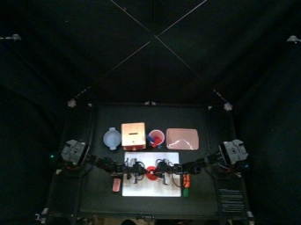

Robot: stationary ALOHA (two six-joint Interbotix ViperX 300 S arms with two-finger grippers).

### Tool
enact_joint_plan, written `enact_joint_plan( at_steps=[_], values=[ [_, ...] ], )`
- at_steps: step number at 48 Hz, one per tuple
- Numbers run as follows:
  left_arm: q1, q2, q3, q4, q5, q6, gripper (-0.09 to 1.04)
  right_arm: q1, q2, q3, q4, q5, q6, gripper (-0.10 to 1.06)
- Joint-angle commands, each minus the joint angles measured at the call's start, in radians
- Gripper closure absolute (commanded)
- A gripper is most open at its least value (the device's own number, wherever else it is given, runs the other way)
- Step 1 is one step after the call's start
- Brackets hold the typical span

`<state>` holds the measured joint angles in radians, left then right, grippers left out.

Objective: Get the cutter from the drawer then cut the dough then place the extra dough in the bowl
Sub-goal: Cut the dough

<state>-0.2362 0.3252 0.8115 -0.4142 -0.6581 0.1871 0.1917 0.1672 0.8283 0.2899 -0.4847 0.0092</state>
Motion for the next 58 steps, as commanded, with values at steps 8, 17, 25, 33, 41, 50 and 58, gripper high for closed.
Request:
enact_joint_plan(
  at_steps=[8, 17, 25, 33, 41, 50, 58],
  values=[
    [0.003, -0.011, -0.014, 0.002, 0.017, -0.002, 0.41, -0.009, -0.054, -0.014, 0.002, -0.005, 0.002, 0.40],
    [0.003, -0.009, -0.014, 0.002, 0.018, -0.002, 0.41, -0.017, -0.072, -0.015, -0.011, -0.005, 0.002, 0.40],
    [0.003, -0.011, -0.014, 0.002, 0.026, -0.002, 0.41, -0.021, -0.086, -0.015, -0.011, -0.006, 0.000, 0.40],
    [0.003, -0.011, -0.014, 0.002, 0.028, -0.002, 0.41, -0.026, -0.094, -0.015, -0.012, -0.011, 0.000, 0.40],
    [0.003, -0.009, -0.014, 0.003, 0.028, -0.002, 0.41, -0.038, -0.094, -0.025, -0.015, -0.020, 0.000, 0.40],
    [0.003, -0.011, -0.015, 0.003, 0.028, -0.002, 0.41, -0.055, -0.091, -0.038, -0.025, -0.032, 0.000, 0.40],
    [0.003, -0.009, -0.014, 0.003, 0.028, -0.002, 0.41, -0.061, -0.081, -0.046, -0.025, -0.034, 0.000, 0.40]
  ],
)
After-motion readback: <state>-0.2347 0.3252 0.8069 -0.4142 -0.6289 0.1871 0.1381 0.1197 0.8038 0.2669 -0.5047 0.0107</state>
